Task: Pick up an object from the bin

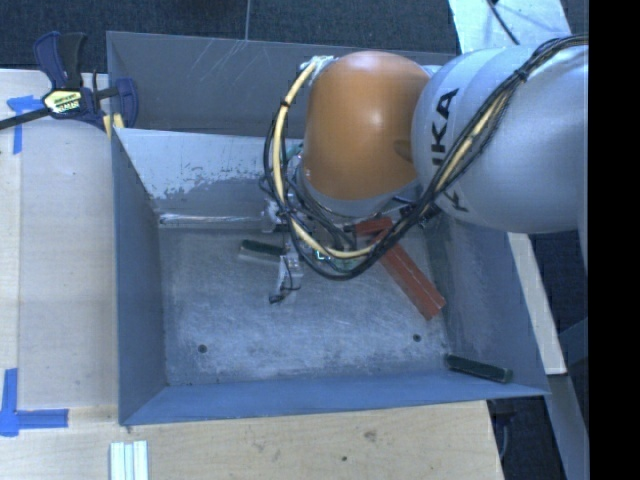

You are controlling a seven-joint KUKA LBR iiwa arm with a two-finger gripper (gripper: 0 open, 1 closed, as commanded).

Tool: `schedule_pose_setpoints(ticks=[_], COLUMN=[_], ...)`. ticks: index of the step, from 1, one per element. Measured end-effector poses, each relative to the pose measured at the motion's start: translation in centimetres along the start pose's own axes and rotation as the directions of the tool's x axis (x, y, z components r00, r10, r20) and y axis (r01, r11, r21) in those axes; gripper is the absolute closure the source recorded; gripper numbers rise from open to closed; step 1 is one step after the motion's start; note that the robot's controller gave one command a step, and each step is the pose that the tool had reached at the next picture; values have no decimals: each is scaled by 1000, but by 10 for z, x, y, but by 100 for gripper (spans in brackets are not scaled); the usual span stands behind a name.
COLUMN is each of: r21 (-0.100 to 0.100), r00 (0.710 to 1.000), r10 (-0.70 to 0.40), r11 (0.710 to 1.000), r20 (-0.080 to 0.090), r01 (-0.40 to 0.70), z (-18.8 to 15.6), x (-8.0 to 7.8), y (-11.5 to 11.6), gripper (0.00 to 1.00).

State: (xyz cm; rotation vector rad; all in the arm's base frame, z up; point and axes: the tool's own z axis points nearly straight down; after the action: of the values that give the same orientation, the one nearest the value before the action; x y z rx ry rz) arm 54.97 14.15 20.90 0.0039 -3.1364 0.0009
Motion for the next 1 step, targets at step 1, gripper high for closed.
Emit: schedule_pose_setpoints(ticks=[1], r21=[1], r00=[996], r10=[94], r11=[996], r20=[2], r01=[-94], z=[110], x=[-54], y=[-27], gripper=[0])
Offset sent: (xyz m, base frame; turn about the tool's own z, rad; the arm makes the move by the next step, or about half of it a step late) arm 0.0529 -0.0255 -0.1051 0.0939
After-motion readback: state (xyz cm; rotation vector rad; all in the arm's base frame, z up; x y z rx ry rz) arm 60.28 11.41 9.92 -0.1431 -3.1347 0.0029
